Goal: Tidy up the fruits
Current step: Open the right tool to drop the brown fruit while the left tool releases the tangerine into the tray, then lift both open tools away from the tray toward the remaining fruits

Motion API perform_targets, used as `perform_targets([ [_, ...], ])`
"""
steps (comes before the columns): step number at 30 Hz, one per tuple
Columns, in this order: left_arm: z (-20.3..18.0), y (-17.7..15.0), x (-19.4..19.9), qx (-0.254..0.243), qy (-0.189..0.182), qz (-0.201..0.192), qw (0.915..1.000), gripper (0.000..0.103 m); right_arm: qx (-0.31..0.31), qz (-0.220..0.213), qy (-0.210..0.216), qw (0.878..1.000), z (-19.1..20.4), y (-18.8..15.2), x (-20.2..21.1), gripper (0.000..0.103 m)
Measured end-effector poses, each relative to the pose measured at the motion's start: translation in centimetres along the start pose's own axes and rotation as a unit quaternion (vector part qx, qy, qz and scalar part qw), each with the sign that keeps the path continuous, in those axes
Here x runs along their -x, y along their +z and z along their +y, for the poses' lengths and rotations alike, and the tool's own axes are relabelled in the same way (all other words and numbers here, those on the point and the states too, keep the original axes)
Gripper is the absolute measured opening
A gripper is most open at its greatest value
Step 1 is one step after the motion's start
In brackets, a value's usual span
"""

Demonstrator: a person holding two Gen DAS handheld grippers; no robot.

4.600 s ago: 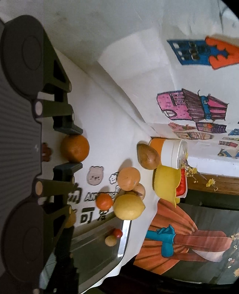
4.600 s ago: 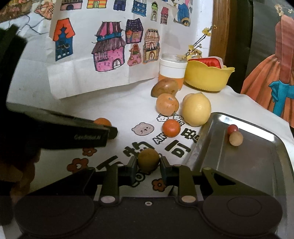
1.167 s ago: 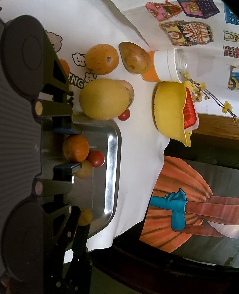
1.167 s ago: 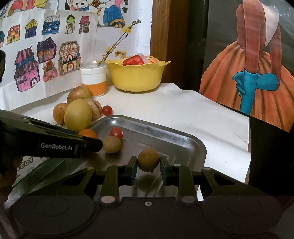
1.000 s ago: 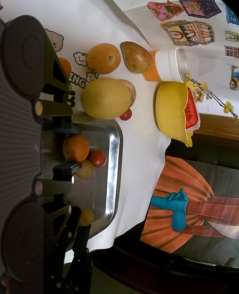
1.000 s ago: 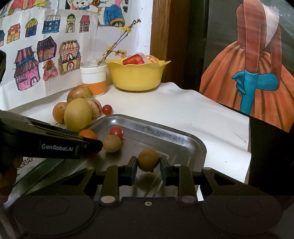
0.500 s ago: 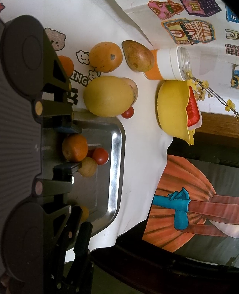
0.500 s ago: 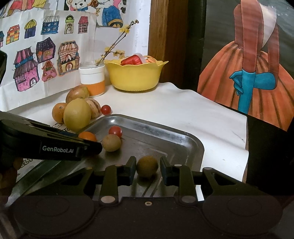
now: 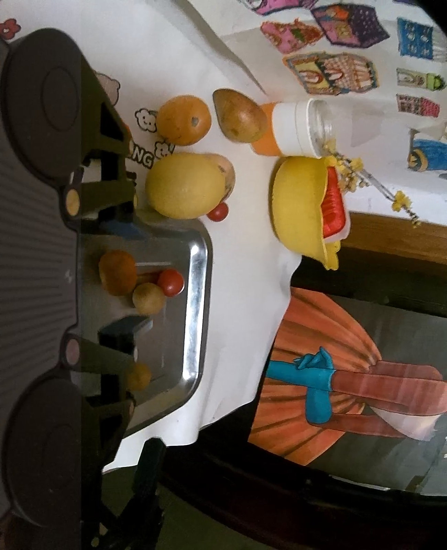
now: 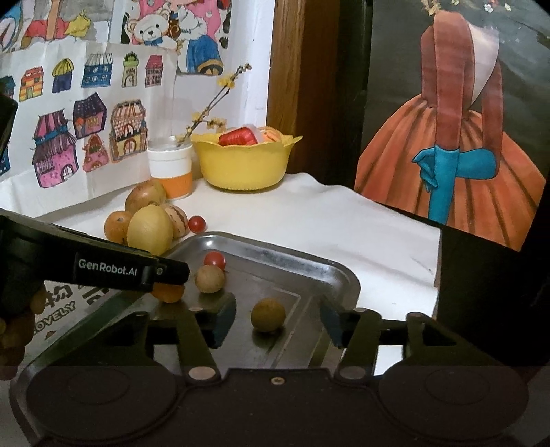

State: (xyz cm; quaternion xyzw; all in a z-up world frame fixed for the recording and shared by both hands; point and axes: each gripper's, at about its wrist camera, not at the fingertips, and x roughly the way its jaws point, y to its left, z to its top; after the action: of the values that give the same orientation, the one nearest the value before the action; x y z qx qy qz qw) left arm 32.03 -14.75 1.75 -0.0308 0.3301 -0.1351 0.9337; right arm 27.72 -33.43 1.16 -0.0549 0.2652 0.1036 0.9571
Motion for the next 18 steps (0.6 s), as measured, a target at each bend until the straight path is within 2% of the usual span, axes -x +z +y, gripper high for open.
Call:
perform_targets([
  [2, 0.0, 0.1, 0.6, 0.002, 0.001, -0.004, 1.0, 0.062, -0.003, -0.005, -0.001, 1.0, 0.1, 0.0, 0.7, 0.065],
  [4, 0.1, 0.1, 1.2, 0.005, 0.003, -0.009, 0.9999, 0.07, -0.005, -0.009, -0.003, 1.0, 0.2, 0.0, 1.3, 0.071],
  [6, 0.1, 0.2, 1.8, 0.008, 0.007, -0.016, 0.9998, 0.083, -0.008, -0.014, -0.003, 1.0, 0.3, 0.1, 2.0, 0.075],
  [12, 0.4, 0.5, 4.0, 0.023, 0.012, -0.037, 0.999, 0.099, -0.011, -0.031, -0.003, 0.999, 0.7, 0.3, 4.3, 0.088],
  [18, 0.6, 0.6, 6.6, 0.033, 0.016, -0.063, 0.9974, 0.102, -0.016, -0.056, -0.002, 0.998, 1.2, 0.6, 7.2, 0.101],
])
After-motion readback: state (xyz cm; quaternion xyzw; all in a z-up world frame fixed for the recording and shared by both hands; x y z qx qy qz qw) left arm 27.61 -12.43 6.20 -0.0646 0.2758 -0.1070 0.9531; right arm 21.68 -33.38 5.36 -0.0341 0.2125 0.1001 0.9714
